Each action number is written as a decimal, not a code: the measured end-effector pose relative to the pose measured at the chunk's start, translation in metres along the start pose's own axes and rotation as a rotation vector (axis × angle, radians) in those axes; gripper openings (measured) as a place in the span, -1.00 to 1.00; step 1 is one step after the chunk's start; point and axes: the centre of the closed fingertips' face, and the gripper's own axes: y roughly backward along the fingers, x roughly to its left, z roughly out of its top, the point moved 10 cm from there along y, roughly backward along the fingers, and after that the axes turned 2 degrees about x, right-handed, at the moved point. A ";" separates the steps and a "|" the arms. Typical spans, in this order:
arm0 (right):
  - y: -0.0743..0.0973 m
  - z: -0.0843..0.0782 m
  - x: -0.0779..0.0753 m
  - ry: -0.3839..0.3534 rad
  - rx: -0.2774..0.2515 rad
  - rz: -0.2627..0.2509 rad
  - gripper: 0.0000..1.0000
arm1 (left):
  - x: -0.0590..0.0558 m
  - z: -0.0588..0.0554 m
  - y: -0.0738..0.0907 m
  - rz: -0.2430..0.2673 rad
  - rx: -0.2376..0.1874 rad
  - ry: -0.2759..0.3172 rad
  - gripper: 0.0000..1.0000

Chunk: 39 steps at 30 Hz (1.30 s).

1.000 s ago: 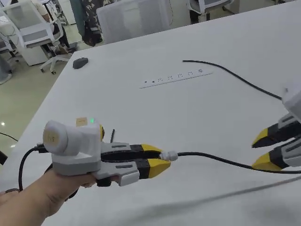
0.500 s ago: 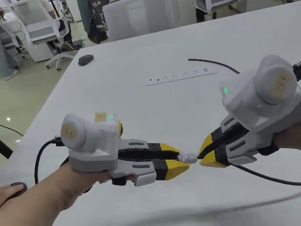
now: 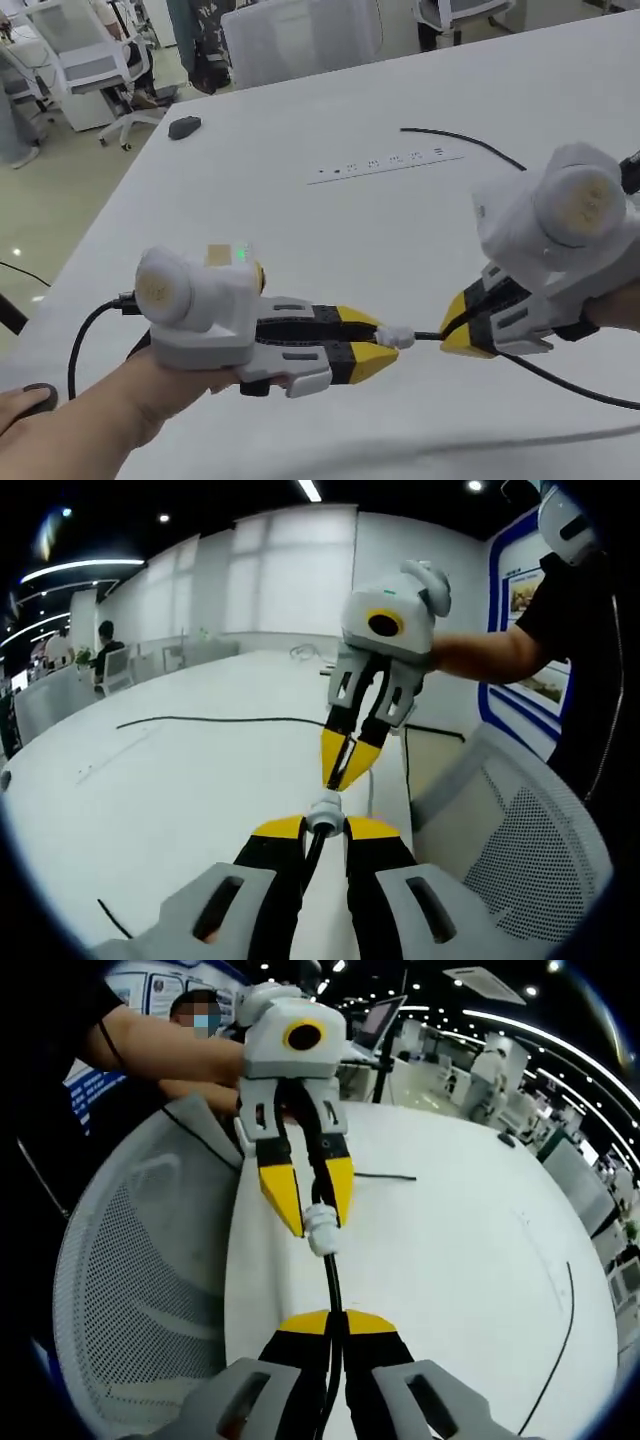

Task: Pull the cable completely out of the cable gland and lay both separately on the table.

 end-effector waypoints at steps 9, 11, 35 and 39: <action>0.022 -0.079 -0.015 -0.153 0.124 -0.119 -1.00 | 0.010 -0.008 0.027 0.085 -0.011 0.018 -0.72; 0.025 -0.094 -0.014 -0.208 0.114 -0.102 -1.00 | 0.010 -0.010 0.032 0.095 -0.017 0.025 -0.72; 0.012 -0.045 0.000 -0.199 -0.059 0.021 -0.57 | -0.002 -0.003 0.024 0.055 -0.019 0.005 -0.72; 0.011 0.006 0.001 -0.080 -0.117 0.045 -0.64 | -0.007 0.002 0.017 0.032 -0.015 -0.006 -0.72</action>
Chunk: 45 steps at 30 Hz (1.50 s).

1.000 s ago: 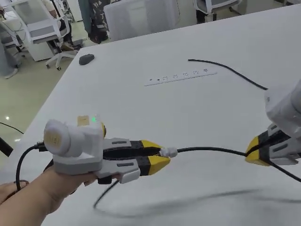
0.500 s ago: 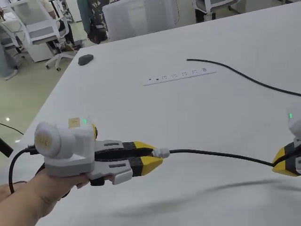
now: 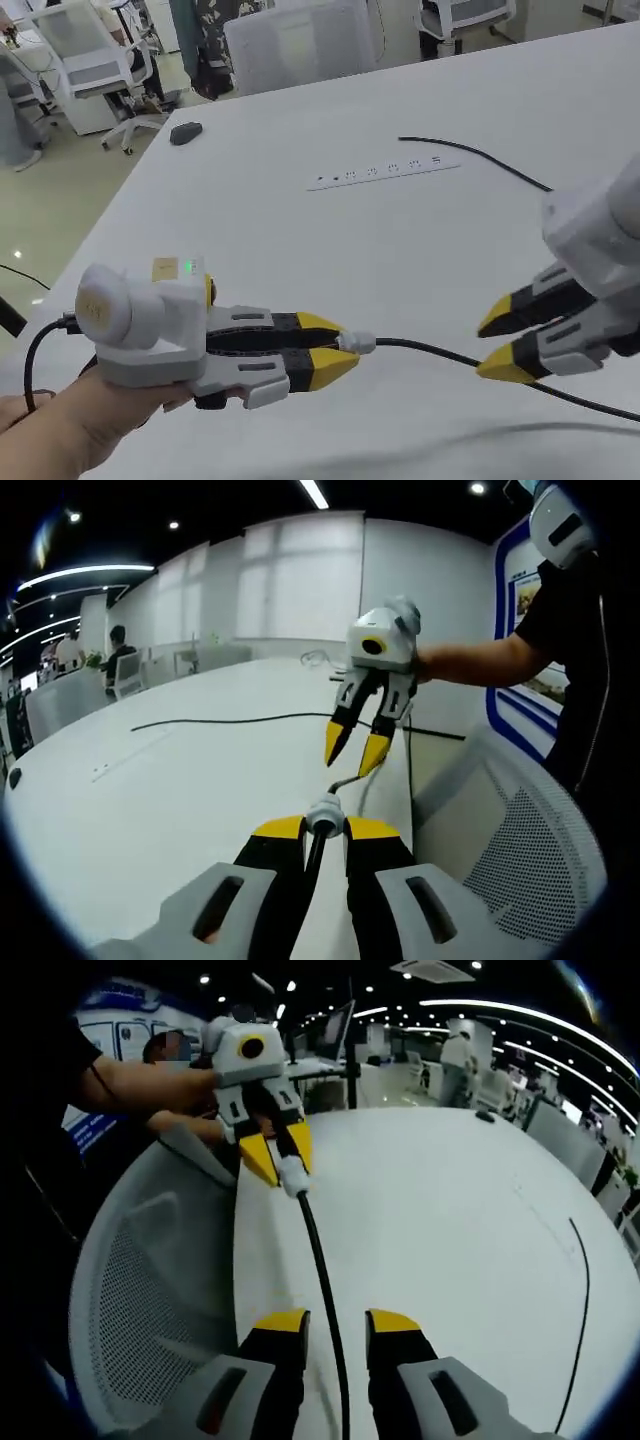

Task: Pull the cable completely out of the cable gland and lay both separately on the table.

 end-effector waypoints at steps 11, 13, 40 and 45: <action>-0.026 0.034 0.012 0.112 -0.006 0.079 -0.94 | -0.007 0.009 0.002 -0.014 -0.004 -0.044 -0.72; -0.028 0.039 0.014 0.131 -0.017 0.091 -0.95 | -0.008 0.008 0.002 -0.015 0.003 -0.051 -0.72; -0.015 -0.013 -0.003 0.097 0.087 0.004 -1.00 | 0.003 -0.009 0.040 0.070 0.012 -0.045 -0.72; -0.011 -0.022 -0.006 0.053 0.087 0.001 -1.00 | 0.006 -0.017 0.054 0.118 -0.008 -0.011 -0.72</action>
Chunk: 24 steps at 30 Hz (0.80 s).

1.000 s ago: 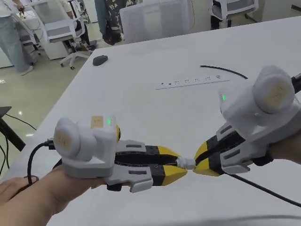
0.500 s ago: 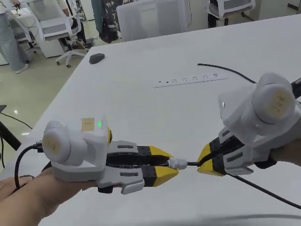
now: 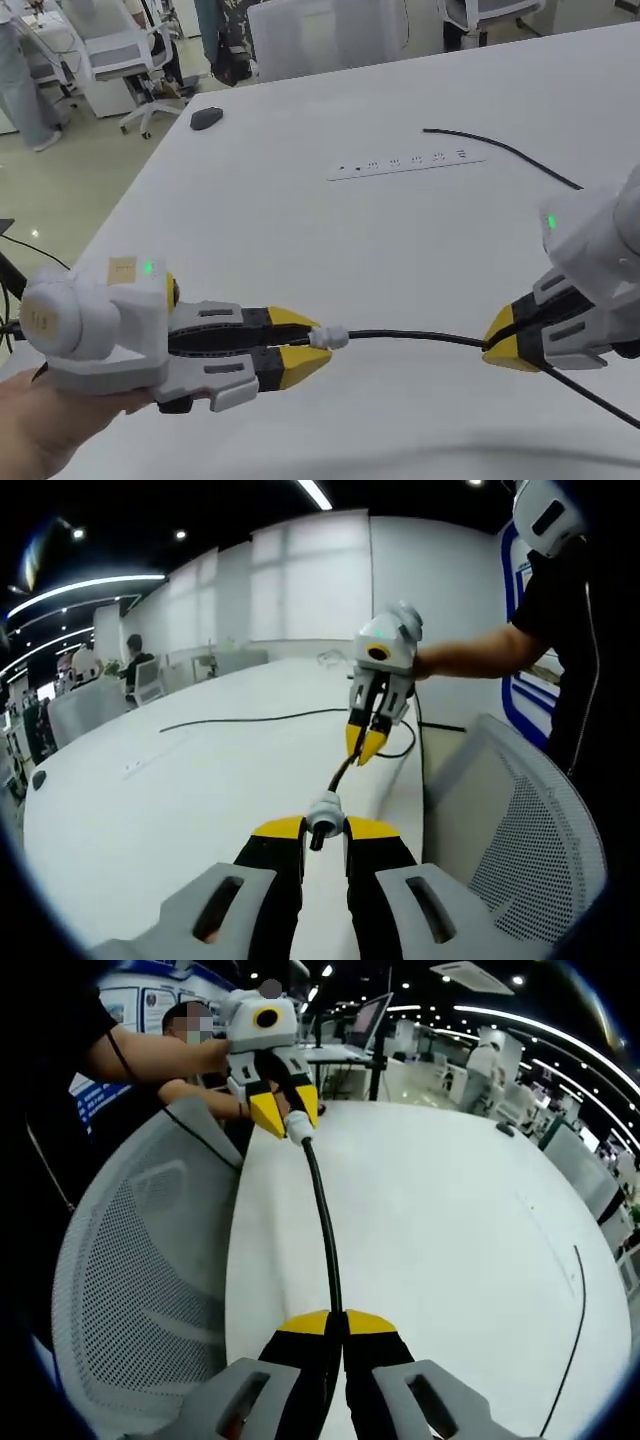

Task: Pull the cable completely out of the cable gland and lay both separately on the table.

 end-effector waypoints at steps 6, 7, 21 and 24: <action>0.004 0.001 -0.005 -0.005 -0.004 -0.011 -1.00 | 0.005 -0.011 0.018 0.050 -0.018 0.042 -0.72; 0.004 0.003 -0.006 -0.017 -0.012 -0.005 -1.00 | 0.007 -0.013 0.021 0.063 -0.021 0.042 -0.72; -0.014 0.023 -0.018 0.011 0.025 -0.046 -1.00 | 0.020 -0.032 0.051 0.148 -0.038 0.101 -0.72; -0.017 0.027 -0.023 -0.073 -0.028 -0.020 -1.00 | 0.028 -0.039 0.068 0.179 -0.072 0.145 -0.72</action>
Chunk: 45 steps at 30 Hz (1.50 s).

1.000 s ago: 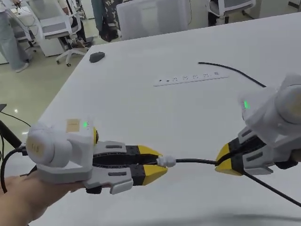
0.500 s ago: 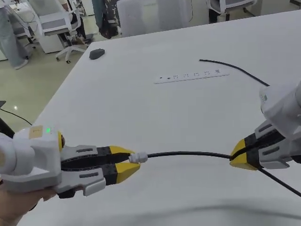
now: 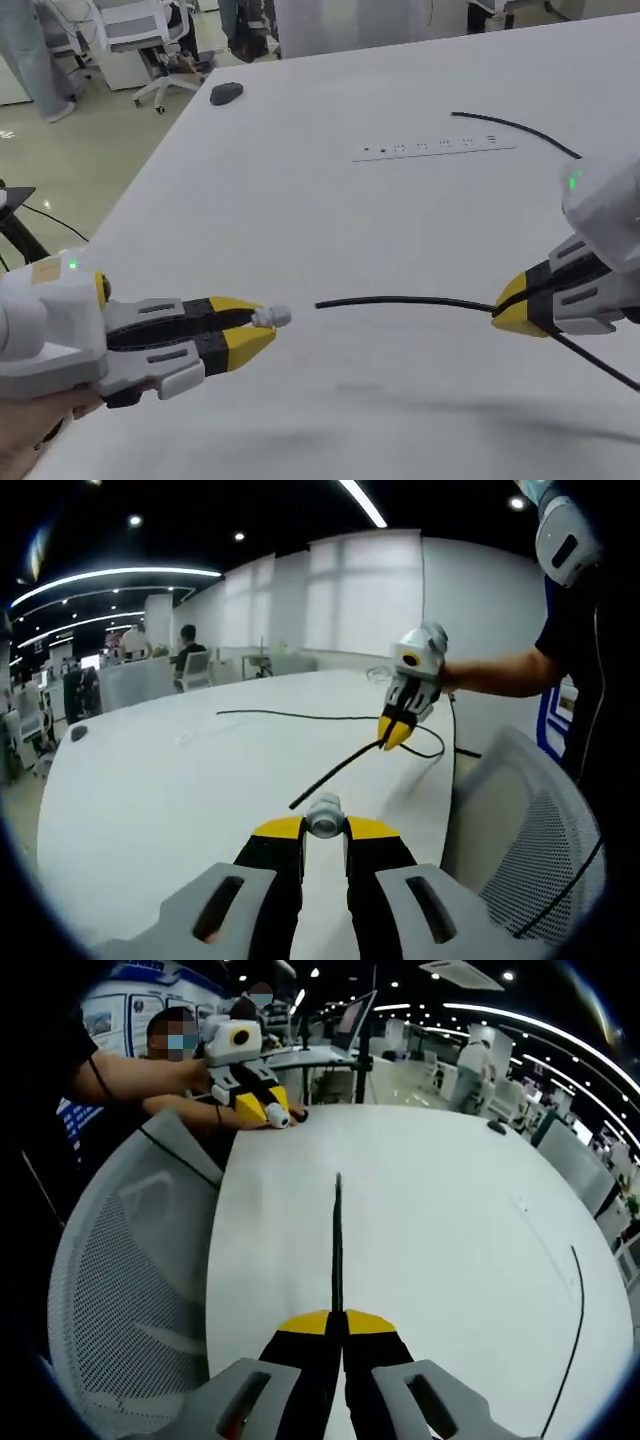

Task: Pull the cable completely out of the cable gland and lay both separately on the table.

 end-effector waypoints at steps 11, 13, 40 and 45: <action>-0.046 0.052 -0.011 -0.092 -0.132 -0.059 -1.00 | 0.031 -0.026 0.026 0.157 -0.013 0.037 -0.72; -0.058 0.065 -0.014 -0.114 -0.156 -0.070 -1.00 | 0.033 -0.031 0.029 0.180 -0.016 0.027 -0.72; -0.235 0.145 -0.006 -0.256 -0.170 0.005 -1.00 | 0.068 -0.119 0.027 0.526 0.009 0.199 -0.71; -0.244 0.140 -0.003 -0.215 -0.138 0.001 -1.00 | 0.070 -0.126 0.022 0.541 0.032 0.198 -0.71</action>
